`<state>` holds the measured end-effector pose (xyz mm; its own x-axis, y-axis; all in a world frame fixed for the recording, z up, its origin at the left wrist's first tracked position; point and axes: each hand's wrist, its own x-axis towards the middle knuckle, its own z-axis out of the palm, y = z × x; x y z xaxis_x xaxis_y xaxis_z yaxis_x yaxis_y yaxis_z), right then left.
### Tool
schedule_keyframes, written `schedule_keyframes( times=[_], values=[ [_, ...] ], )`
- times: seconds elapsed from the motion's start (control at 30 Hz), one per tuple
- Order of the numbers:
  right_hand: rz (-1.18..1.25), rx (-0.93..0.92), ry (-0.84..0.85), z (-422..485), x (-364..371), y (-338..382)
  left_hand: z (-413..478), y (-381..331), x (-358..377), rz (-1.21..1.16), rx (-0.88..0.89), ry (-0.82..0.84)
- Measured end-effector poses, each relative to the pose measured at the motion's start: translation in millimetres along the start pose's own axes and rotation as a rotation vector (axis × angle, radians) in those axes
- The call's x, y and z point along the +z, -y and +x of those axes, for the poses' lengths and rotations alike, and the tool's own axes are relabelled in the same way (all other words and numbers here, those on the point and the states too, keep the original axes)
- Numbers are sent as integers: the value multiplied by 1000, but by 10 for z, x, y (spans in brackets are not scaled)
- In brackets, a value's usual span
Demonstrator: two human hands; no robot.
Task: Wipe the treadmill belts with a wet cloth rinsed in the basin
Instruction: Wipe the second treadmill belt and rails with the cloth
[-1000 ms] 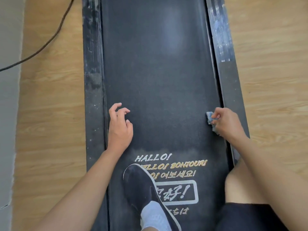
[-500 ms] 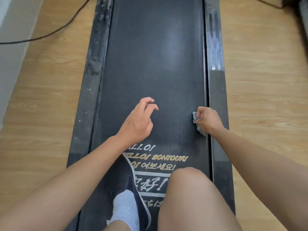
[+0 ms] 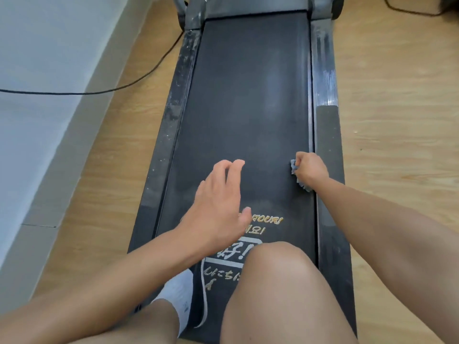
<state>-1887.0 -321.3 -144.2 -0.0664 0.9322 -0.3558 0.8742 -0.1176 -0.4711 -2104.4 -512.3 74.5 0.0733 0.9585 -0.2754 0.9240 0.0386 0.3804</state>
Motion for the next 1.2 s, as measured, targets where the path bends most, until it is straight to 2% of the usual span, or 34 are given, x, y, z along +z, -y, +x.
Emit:
schedule_keyframes(
  times=[0.17, 0.23, 0.37, 0.47, 0.57, 0.63, 0.7, 0.8, 0.87, 0.97, 1.2],
  values=[
    [-62, -24, -34, 37, 37, 0, -325, -359, 303, 47, 52, -55],
    [-65, -36, -42, 44, 79, -44, -494, -86, 488, -49, -1, -78],
    [-67, -31, -53, 44, 148, -72, -631, 653, 847, -181, -226, -103],
    [-95, 6, -79, 45, 136, -38, -655, 1102, 1155, -227, -243, -96],
    [-135, 22, -94, 46, 130, 20, -676, 1549, 1328, -221, -252, 0],
    [-146, 23, -95, 54, 143, 14, -604, 1793, 1378, -152, -161, 51],
    [-153, 24, -92, 76, 143, -9, -424, 1955, 1363, 17, -23, 123],
    [-182, 17, -71, 138, 167, -36, -118, 2129, 1251, 483, 252, 282],
    [-214, 13, -62, 176, 195, -65, 81, 2256, 1113, 775, 372, 402],
    [-215, 15, -38, 214, 211, -110, 377, 2331, 1050, 986, 387, 476],
    [-246, -79, -67, 140, 199, -123, 531, 2158, 1289, 1019, 293, 478]
  ],
)
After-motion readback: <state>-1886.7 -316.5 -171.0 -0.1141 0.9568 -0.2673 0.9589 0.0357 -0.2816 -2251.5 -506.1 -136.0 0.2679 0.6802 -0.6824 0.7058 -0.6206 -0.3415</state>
